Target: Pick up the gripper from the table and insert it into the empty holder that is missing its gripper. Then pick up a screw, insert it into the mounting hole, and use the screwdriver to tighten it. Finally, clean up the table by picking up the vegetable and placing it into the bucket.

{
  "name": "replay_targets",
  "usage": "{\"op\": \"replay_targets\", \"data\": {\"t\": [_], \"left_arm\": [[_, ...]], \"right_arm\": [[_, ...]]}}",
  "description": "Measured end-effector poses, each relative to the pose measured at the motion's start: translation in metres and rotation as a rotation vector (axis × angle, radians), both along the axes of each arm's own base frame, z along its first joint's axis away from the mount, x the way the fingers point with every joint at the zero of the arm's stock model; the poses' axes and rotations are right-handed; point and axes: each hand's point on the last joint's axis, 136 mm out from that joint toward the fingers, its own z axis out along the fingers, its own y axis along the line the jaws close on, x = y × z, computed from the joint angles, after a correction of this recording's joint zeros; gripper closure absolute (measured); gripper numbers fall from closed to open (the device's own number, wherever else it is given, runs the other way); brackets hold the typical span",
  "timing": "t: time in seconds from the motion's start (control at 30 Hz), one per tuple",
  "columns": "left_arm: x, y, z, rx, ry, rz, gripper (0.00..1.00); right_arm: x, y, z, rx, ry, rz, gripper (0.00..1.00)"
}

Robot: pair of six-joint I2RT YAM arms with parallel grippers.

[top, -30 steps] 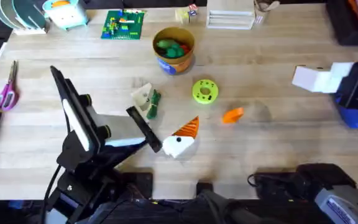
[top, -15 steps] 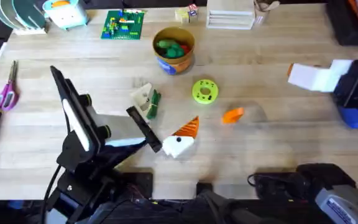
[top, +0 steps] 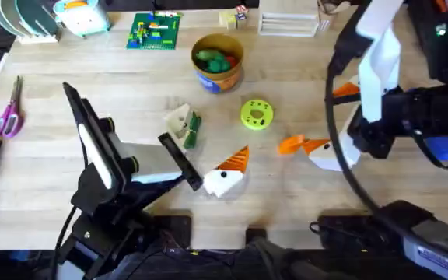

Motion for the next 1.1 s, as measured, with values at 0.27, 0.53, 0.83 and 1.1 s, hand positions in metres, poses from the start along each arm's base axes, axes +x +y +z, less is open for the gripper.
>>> {"op": "replay_targets", "data": {"t": [0.27,0.53,0.83,1.1], "left_arm": [[0.0,0.0,0.0,0.0,0.0,0.0,0.009],[0.0,0.0,0.0,0.0,0.0,0.0,0.008],[0.0,0.0,0.0,0.0,0.0,0.0,0.008],[0.0,0.0,0.0,0.0,0.0,0.0,0.009]], "right_arm": [[-0.013,0.009,-0.012,-0.141,-0.028,0.264,0.01],[-0.005,0.003,-0.044,-0.252,0.092,0.288,0.011],[-0.001,0.005,-0.075,-0.3,0.225,0.304,0.01],[0.006,0.013,-0.08,-0.287,0.211,0.336,0.012]]}}
